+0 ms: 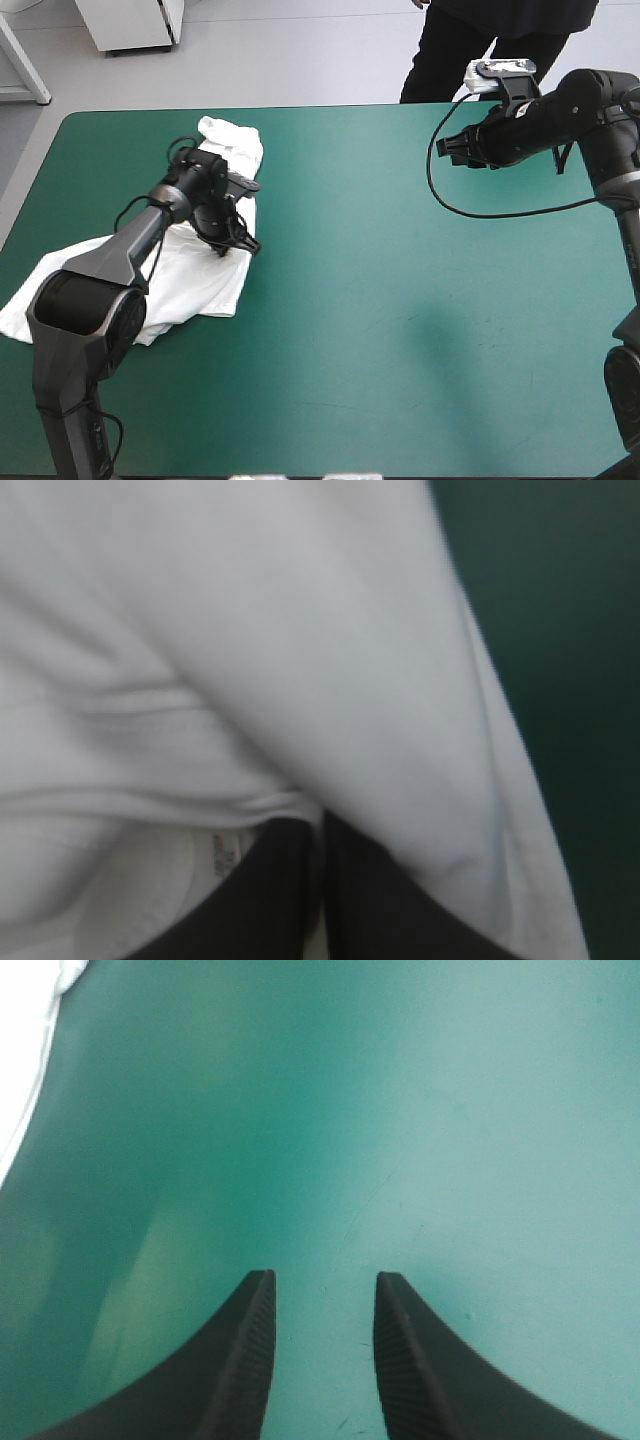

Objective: Fold the cloth

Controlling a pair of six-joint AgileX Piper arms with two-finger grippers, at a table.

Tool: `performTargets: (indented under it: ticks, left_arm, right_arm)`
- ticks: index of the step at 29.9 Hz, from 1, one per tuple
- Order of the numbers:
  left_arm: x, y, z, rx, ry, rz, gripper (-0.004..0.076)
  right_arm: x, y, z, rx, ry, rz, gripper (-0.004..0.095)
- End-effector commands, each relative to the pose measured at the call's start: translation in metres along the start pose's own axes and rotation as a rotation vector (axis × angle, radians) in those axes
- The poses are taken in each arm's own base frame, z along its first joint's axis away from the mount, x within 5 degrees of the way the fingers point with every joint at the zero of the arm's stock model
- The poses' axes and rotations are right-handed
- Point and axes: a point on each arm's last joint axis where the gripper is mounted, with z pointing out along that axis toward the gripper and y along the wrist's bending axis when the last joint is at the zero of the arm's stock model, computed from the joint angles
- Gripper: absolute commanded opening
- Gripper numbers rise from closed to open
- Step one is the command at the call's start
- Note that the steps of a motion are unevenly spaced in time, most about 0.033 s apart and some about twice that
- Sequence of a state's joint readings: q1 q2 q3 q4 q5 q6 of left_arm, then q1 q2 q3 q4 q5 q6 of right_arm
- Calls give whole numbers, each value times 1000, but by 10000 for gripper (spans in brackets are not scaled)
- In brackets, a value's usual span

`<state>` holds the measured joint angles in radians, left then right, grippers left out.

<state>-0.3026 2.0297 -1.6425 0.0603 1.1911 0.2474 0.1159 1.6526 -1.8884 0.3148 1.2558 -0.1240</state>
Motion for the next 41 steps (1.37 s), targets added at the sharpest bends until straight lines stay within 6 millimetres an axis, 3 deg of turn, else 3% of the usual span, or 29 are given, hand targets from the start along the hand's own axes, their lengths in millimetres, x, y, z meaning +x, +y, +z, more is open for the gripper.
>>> performTargets:
  ticks: [1,6,12,17,23,27,30,33,41]
  left_arm:
    - [-13,-71,-14,129,-54,109,-9]
    - [-15,-144,-19,144,-65,284,-9]
    - [1,-231,-31,162,-81,502,-9]
    - [14,-289,-57,181,-154,654,-9]
    - [30,-337,-88,214,-248,777,-9]
    - [32,-343,-90,216,-255,800,-9]
    - [27,-336,-89,200,-259,782,-1]
    - [22,-327,-88,195,-262,768,71]
    - [19,-306,-96,170,-207,691,540]
  right_arm:
    - [-5,6,-27,0,-105,-17,320]
    - [-6,6,-28,2,-122,-19,320]
    - [-9,5,-28,5,-149,-18,320]
    - [-10,5,-26,6,-150,-17,320]
    - [-10,4,-24,4,-146,-15,320]
    - [-10,5,-24,-5,-144,-12,320]
    - [-9,5,-24,-6,-141,-11,320]
    - [-9,5,-24,-6,-140,-11,320]
    - [-9,5,-24,-6,-140,-11,320]
